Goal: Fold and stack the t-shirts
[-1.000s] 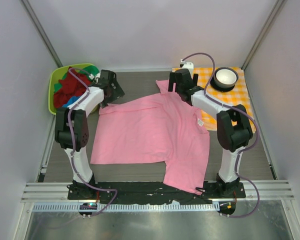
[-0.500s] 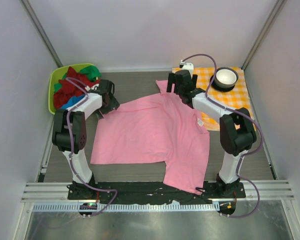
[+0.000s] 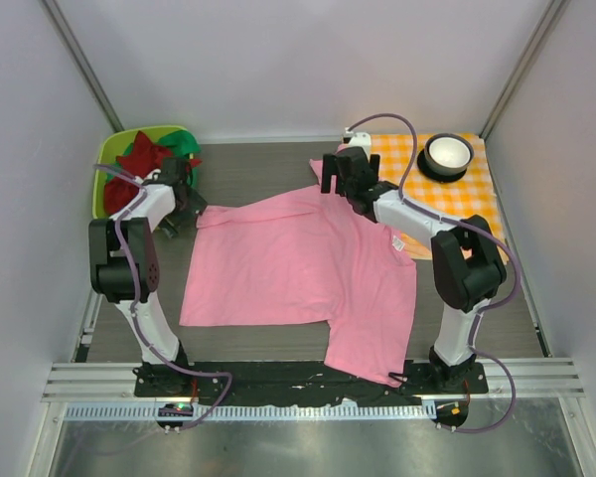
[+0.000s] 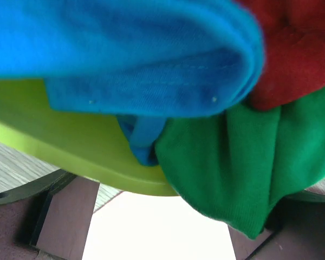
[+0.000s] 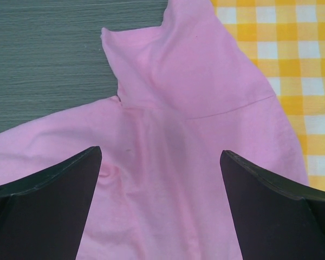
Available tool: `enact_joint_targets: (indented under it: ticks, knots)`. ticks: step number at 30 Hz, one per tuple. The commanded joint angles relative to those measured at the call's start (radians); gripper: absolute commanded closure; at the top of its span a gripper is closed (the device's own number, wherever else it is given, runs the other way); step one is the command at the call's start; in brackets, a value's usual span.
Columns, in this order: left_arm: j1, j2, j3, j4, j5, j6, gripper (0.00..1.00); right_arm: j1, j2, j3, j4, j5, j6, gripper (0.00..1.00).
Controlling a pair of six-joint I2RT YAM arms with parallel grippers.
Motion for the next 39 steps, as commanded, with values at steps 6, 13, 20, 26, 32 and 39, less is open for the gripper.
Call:
enact_joint_targets:
  ticks: [6, 13, 20, 26, 32, 39]
  knots:
    - [0.142, -0.006, 0.056, -0.016, -0.011, 0.051, 0.11, 0.041, -0.013, 0.022, 0.042, 0.025, -0.015, 0.02]
    - [0.173, -0.058, 0.033, 0.010, 0.088, 0.059, 0.10, 0.068, -0.016, 0.021, 0.041, 0.048, -0.033, 0.03]
    - [0.062, -0.263, -0.146, 0.094, 0.102, 0.013, 0.08, 0.087, -0.010, 0.021, 0.042, 0.054, -0.031, 0.02]
    - [0.007, -0.311, -0.210, 0.116, 0.096, -0.044, 0.07, 0.099, 0.005, 0.007, 0.041, 0.058, -0.027, 0.02]
    - [-0.041, -0.243, -0.203, 0.131, 0.073, -0.069, 0.07, 0.102, 0.011, 0.004, 0.041, 0.058, -0.024, 0.02]
    - [-0.064, -0.204, -0.214, 0.214, 0.055, -0.118, 0.13, 0.101, 0.011, -0.004, 0.073, 0.065, -0.041, 0.02]
